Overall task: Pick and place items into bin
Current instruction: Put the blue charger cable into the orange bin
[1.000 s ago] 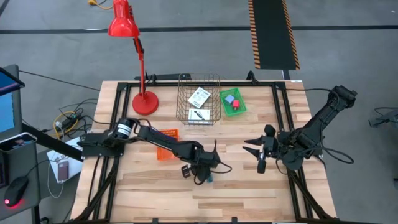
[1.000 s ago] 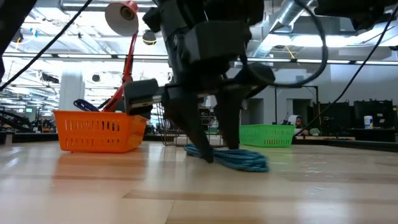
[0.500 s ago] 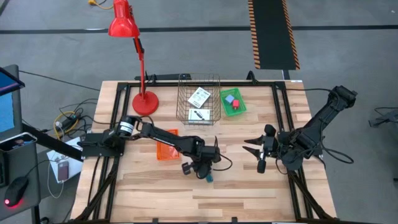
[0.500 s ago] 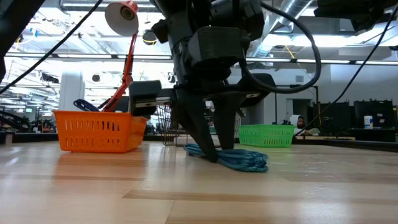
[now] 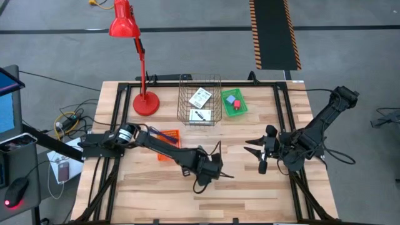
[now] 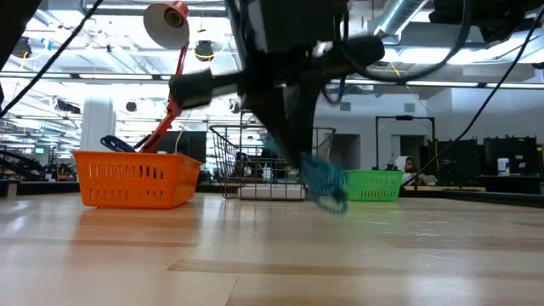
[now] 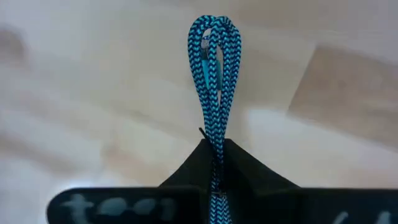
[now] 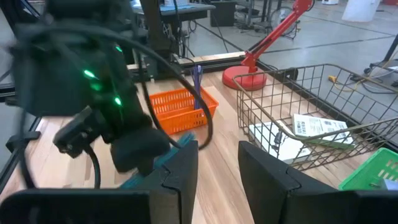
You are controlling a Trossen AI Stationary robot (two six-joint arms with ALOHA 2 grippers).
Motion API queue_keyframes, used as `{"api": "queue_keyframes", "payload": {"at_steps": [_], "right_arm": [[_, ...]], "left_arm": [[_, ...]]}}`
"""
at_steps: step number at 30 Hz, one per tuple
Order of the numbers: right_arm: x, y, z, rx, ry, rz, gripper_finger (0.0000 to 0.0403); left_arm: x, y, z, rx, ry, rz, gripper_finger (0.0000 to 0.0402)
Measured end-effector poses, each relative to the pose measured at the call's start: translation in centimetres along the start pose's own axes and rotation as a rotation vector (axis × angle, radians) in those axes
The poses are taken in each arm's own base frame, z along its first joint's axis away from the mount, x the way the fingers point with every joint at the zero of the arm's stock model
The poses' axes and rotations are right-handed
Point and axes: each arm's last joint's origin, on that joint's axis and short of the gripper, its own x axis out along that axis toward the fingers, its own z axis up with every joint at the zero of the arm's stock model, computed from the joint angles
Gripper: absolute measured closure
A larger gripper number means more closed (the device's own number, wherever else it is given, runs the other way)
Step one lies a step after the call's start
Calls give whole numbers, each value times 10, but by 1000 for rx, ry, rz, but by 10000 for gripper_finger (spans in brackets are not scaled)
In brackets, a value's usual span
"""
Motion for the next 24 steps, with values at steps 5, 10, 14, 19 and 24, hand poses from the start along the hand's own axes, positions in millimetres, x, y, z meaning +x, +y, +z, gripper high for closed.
{"api": "queue_keyframes", "payload": {"at_steps": [5, 10, 14, 19, 24], "right_arm": [[0, 0, 0, 0, 0, 0, 294], [0, 0, 0, 0, 0, 0, 294], [0, 0, 0, 0, 0, 0, 294], [0, 0, 0, 1, -1, -1, 294], [0, 0, 0, 1, -1, -1, 294]], "left_arm": [[-18, -7, 4, -45, 204, 5, 399], [-34, -21, -6, -127, 422, -68, 399], [-43, -33, -17, -221, 572, -151, 400], [-49, -38, -17, -316, 600, -147, 401], [-72, -43, -10, -302, 567, -103, 401]]}}
